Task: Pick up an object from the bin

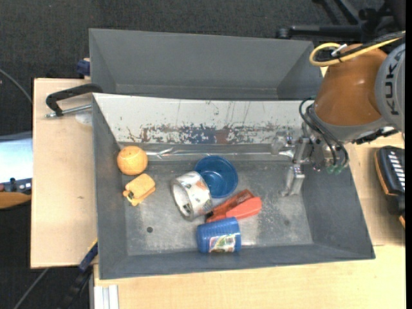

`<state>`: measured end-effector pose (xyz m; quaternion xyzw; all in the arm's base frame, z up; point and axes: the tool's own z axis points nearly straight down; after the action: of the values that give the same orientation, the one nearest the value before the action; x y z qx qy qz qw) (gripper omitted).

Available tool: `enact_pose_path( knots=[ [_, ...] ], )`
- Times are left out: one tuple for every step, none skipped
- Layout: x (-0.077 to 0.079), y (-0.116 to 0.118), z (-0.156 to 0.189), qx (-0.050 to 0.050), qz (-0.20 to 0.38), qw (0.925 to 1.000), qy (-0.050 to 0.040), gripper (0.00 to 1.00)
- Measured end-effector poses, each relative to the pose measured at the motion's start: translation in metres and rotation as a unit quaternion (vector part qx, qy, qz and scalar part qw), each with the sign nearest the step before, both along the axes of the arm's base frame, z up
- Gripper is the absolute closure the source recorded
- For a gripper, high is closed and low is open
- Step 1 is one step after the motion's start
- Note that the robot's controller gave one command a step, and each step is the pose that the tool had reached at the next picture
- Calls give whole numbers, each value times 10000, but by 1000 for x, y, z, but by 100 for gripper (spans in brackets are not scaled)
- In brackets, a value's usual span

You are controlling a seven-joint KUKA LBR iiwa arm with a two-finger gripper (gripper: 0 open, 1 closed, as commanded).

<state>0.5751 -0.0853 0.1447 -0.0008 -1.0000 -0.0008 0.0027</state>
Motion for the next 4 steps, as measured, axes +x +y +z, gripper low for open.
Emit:
enact_pose_path(
  knots=[
    [2, 0, 5, -6, 7, 10000, -42, 0],
    [14, 17, -39, -8, 80, 9999, -63, 0],
    [1, 29, -72, 0, -184, 9998, -30, 0],
    [0, 45, -71, -6, 181, 9998, -65, 0]
  ],
)
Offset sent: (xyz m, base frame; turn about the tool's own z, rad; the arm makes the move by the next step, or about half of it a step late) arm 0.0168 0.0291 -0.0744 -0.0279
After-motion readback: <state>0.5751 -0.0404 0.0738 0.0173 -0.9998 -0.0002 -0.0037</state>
